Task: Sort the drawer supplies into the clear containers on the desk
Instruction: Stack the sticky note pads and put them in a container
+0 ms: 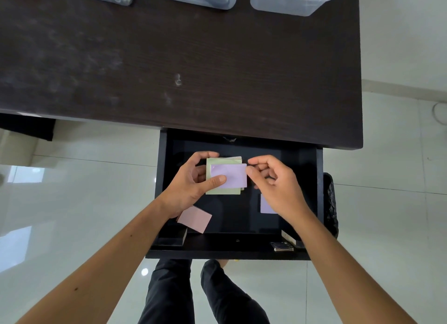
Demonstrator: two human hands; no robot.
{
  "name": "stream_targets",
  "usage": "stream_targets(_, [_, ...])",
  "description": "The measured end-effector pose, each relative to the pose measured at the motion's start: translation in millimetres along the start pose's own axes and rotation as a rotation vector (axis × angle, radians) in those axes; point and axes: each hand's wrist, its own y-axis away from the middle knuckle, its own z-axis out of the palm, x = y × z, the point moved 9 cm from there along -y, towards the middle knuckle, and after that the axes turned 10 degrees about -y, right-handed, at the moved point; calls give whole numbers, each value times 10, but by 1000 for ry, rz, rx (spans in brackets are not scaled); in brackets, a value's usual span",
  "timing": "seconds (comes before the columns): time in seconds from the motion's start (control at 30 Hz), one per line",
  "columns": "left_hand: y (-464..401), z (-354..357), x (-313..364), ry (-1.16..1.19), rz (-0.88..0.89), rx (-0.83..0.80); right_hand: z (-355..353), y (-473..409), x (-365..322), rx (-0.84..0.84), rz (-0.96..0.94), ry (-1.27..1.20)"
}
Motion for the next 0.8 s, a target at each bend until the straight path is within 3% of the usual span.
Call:
stream_targets(0.07, [9, -26, -3, 1, -4, 7, -130, -23, 107, -55, 15, 134])
stream_targets(0.23, [21, -80, -15, -4, -4, 28, -322, 29, 553, -335, 87, 932])
stream_targets(0.33, [26, -73, -21, -5, -8, 29, -251, 77, 606, -371, 36, 1134])
stream_targets(0.57, [25, -70, -54, -8, -11, 34, -242, 35, 637, -367, 92, 1077])
stream_targets(0.8, [15, -78, -78, -22, -3, 35, -255, 84, 481, -392, 129, 656])
